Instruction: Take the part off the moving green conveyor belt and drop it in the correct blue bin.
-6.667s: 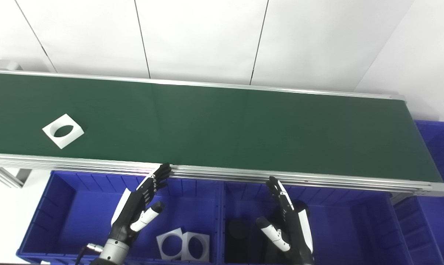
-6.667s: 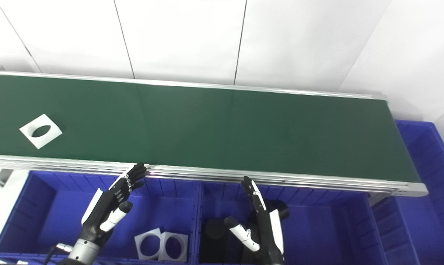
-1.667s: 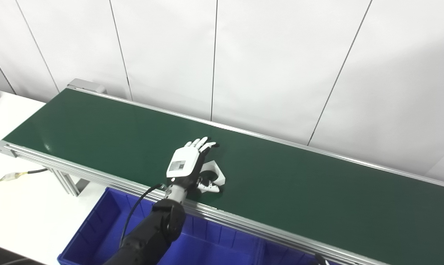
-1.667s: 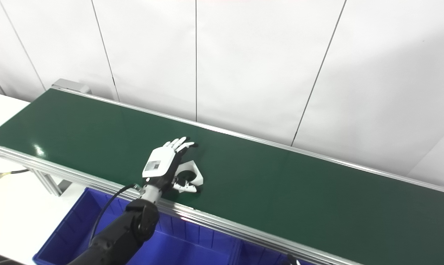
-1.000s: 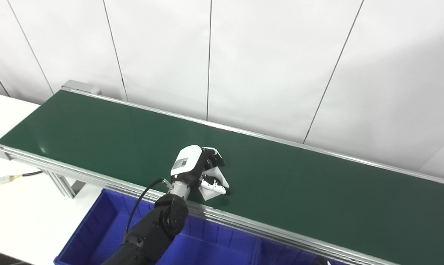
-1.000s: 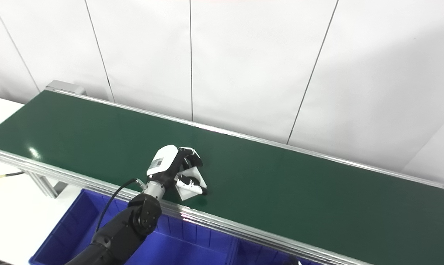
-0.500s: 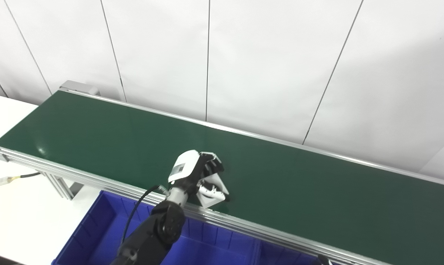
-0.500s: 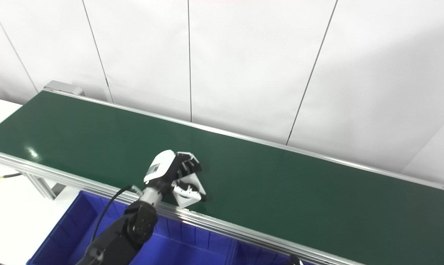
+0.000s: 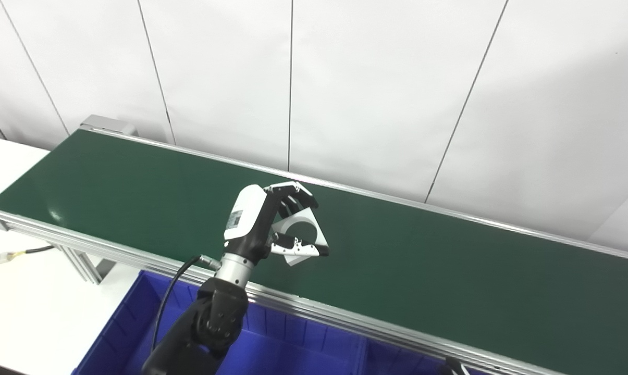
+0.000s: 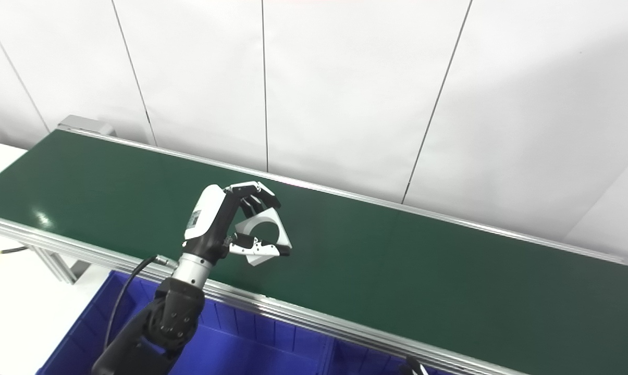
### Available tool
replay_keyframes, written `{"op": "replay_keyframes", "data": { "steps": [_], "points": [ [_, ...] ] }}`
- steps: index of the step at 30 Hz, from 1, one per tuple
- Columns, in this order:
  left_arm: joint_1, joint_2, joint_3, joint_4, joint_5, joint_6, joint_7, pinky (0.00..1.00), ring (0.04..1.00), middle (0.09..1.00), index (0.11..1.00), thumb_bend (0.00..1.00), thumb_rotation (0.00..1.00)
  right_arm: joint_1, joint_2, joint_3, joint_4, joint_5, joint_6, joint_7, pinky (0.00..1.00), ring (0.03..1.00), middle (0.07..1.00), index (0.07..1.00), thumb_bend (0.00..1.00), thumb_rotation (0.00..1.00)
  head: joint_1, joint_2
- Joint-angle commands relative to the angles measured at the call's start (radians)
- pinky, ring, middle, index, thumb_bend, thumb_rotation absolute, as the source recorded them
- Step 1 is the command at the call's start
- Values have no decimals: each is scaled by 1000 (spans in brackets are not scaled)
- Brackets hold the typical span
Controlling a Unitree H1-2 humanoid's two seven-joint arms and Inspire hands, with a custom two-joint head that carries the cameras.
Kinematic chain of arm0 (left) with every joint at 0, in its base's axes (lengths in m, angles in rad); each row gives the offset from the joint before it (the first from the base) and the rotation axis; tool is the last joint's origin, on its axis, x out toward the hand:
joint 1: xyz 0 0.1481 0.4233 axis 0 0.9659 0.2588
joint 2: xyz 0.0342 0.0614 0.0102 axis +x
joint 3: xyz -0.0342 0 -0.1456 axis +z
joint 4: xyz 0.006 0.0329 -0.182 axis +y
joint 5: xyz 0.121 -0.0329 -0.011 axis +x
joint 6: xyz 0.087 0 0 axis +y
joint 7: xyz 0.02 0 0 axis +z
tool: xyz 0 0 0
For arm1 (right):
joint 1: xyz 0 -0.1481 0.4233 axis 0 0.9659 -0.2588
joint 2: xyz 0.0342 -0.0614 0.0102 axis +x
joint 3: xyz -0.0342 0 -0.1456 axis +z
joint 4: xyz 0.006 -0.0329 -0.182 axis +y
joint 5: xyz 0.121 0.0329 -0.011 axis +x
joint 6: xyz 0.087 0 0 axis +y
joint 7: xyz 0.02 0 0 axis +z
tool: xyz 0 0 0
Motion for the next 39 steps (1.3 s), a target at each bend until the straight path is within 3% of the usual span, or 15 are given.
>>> {"op": "replay_keyframes", "data": {
  "steps": [1,3,7,13,18,23,24,27,28,32,36,39],
  "points": [
    [-6,14,20,-62,-13,-9,-20,345,423,518,482,498,0,2,1,-7,-31,-5,-52,12,892,862,826,878,758,709,-1,3],
    [22,18,36,-96,-40,4,-52,337,420,516,485,498,0,4,3,-11,-33,-12,-52,13,889,859,825,878,759,707,-4,5],
    [58,23,58,-86,-59,-31,-65,335,420,511,489,499,0,9,1,-13,-42,-6,-52,27,900,862,827,881,742,695,-8,15],
    [128,29,64,-8,-78,-118,-57,345,423,511,489,499,0,14,8,-16,-49,-9,-51,30,888,855,822,874,760,693,-22,27],
    [186,20,57,93,-82,-208,-39,391,445,524,471,499,0,25,9,-23,-69,-28,-52,29,885,853,823,876,771,711,-42,58],
    [216,29,43,136,-87,-258,-64,389,440,523,475,499,0,32,14,-35,-86,-35,-52,37,890,859,823,879,760,723,-55,97],
    [220,33,39,142,-91,-271,-72,457,480,517,462,497,0,31,14,-35,-87,-33,-52,40,895,859,822,881,759,731,-55,97],
    [230,40,28,149,-97,-288,-86,513,516,512,449,496,0,34,19,-41,-98,-34,-52,51,907,863,828,887,759,749,-60,128],
    [232,42,25,153,-97,-294,-85,503,514,512,448,496,0,35,21,-44,-100,-37,-52,54,912,865,831,890,759,756,-60,128],
    [243,50,3,148,-108,-302,-97,449,474,522,458,498,0,42,30,-62,-127,-36,-52,80,917,870,838,897,756,766,-82,194],
    [239,67,-29,155,-113,-305,-106,440,470,518,458,498,0,45,41,-78,-140,-30,-52,93,894,863,834,892,762,774,-87,224],
    [236,75,-45,158,-119,-305,-102,441,472,517,456,499,0,46,46,-85,-144,-27,-52,102,893,862,835,892,765,778,-87,224]
  ]
}}
